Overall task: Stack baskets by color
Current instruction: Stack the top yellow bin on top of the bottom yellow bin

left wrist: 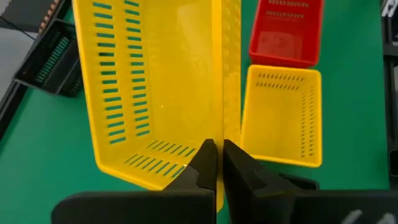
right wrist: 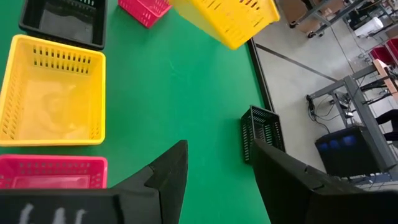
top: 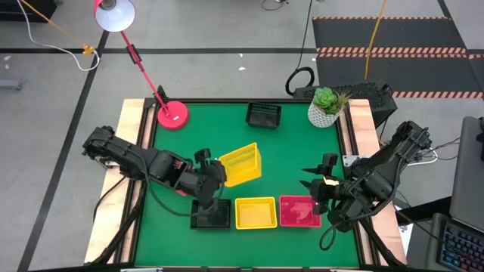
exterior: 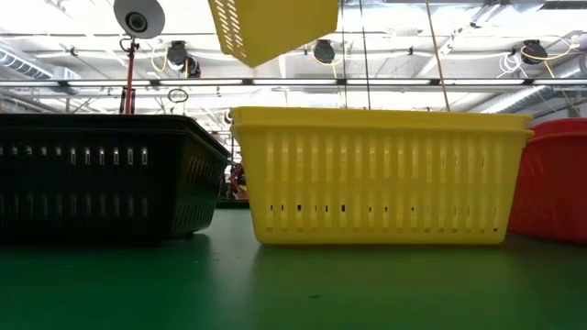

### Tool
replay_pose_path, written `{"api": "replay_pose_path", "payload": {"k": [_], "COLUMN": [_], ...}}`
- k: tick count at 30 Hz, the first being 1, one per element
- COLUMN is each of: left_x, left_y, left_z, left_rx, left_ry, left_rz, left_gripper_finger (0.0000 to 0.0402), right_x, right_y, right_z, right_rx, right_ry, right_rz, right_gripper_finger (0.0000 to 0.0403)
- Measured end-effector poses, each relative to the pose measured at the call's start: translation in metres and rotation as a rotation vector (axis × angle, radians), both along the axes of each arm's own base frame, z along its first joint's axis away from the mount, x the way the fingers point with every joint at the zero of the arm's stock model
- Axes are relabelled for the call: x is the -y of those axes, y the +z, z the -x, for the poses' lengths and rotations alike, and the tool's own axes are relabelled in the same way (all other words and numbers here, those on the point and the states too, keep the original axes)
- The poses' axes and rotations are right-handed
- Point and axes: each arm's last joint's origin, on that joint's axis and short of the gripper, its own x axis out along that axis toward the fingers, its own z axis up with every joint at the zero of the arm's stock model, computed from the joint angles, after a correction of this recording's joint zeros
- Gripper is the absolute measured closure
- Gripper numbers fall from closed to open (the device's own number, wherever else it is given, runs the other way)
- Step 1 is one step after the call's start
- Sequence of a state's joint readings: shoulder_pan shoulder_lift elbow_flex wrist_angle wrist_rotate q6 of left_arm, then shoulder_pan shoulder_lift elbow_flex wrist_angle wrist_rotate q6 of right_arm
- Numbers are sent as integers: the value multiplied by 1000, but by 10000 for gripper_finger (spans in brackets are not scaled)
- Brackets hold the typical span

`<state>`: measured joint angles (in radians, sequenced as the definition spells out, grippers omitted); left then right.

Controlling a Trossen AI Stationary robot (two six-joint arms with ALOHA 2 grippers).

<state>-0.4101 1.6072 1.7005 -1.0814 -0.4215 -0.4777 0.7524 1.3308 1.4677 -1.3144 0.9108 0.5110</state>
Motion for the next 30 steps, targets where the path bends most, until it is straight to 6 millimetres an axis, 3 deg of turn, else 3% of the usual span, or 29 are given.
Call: {"api": "replay_pose_path", "payload": {"k": [19,30], "left_x": [68,81], "left_y": [16,7], "left_z": [-49,-56], "left_rx": [-80,-95], "left_ry": [-161,-152], "left_rz": [-97,-128], "left_gripper_finger": [394,394], "right_x": [14,19], "right_y": [8,9], "right_z": [16,22], "right_rx": [24,36], "right_ry": [-69,-118], "right_rz": [-56,-86], "right_gripper_finger": [234,234]}}
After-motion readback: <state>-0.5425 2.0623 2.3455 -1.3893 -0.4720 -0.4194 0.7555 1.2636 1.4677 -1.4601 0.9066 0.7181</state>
